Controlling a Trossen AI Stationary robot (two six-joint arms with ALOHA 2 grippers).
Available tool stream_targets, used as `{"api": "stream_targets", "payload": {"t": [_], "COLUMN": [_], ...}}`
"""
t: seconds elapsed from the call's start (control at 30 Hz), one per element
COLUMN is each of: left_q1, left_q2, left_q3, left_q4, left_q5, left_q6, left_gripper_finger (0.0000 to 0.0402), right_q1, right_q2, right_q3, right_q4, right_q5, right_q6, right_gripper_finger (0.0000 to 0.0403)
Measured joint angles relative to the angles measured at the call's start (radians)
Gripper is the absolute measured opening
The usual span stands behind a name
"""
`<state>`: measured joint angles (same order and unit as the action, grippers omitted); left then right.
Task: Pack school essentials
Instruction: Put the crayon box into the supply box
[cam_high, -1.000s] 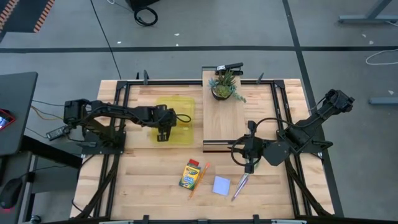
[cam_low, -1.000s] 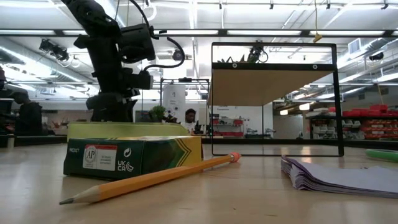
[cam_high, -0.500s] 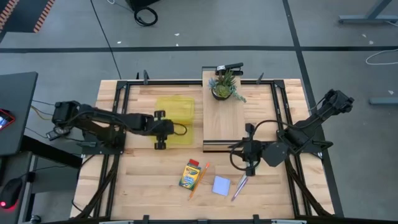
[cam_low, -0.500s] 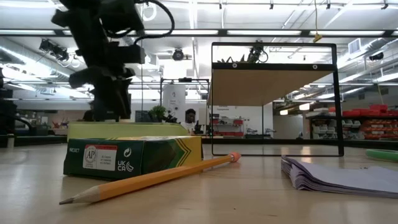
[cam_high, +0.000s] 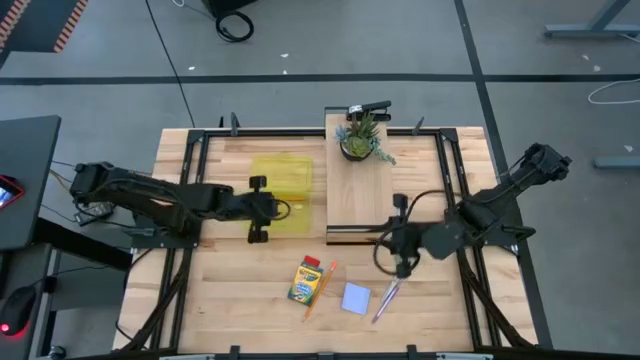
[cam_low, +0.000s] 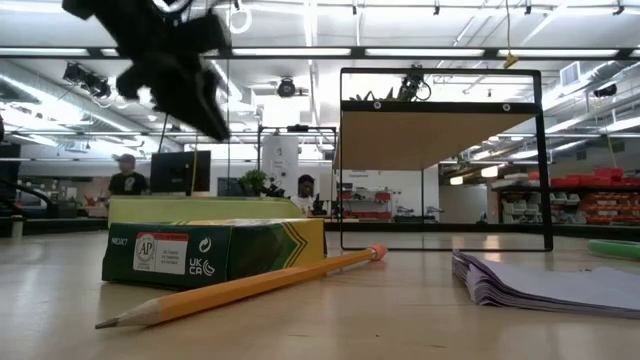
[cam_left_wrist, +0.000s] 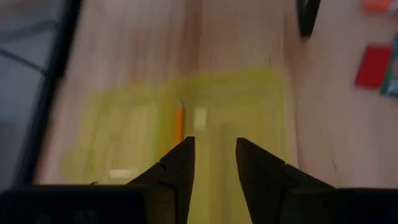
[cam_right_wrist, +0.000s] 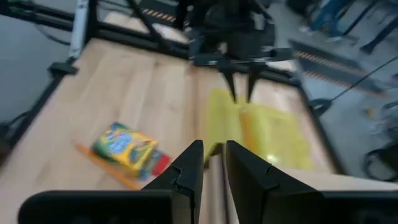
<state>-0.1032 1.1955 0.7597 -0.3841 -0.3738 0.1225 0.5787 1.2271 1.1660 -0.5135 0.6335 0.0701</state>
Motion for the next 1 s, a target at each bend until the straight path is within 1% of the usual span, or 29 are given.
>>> {"api": "stream_targets", "payload": {"t": [0.13,0.23,0.27,0.33,0.43,0.5,0.57,0.67,0.8,1.0], "left_q1": [-0.001,-0.002,-0.004,-0.01,-0.027,-0.04,-0.053,-0.064,-0.065,-0.065], "left_q2": [-0.079,-0.125,-0.138,-0.162,-0.19,-0.197,-0.199,-0.199,-0.199,-0.219], "left_q3": [0.001,0.001,0.001,0.001,0.001,0.001,0.001,0.001,0.001,0.0], "left_q4": [0.077,0.133,0.147,0.17,0.206,0.241,0.273,0.308,0.345,0.324], "left_q5": [0.001,0.003,0.007,0.028,0.074,0.084,0.086,0.087,0.111,0.117], "left_q6": [0.056,0.013,-0.023,-0.131,-0.364,-0.506,-0.588,-0.667,-0.701,-0.71], "left_gripper_finger": [0.0111,0.0105,0.0103,0.01,0.0094,0.009,0.0084,0.0077,0.007,0.0075], "right_q1": [-0.034,-0.092,-0.123,-0.189,-0.257,-0.277,-0.278,-0.266,-0.253,-0.253], "right_q2": [-0.057,-0.098,-0.11,-0.124,-0.12,-0.101,-0.077,-0.03,0.067,0.18], "right_q3": [0.0,0.0,0.0,0.013,0.04,0.057,0.066,0.07,0.07,0.07], "right_q4": [-0.003,0.007,0.018,0.021,0.028,0.045,0.044,0.049,0.048,0.047], "right_q5": [0.012,-0.009,-0.033,-0.13,-0.262,-0.349,-0.414,-0.454,-0.497,-0.556], "right_q6": [-0.063,-0.062,-0.044,0.023,0.138,0.205,0.238,0.238,0.235,0.224], "right_gripper_finger": [0.0076,0.0076,0.0076,0.0074,0.0071,0.007,0.0071,0.0073,0.0074,0.0074]}}
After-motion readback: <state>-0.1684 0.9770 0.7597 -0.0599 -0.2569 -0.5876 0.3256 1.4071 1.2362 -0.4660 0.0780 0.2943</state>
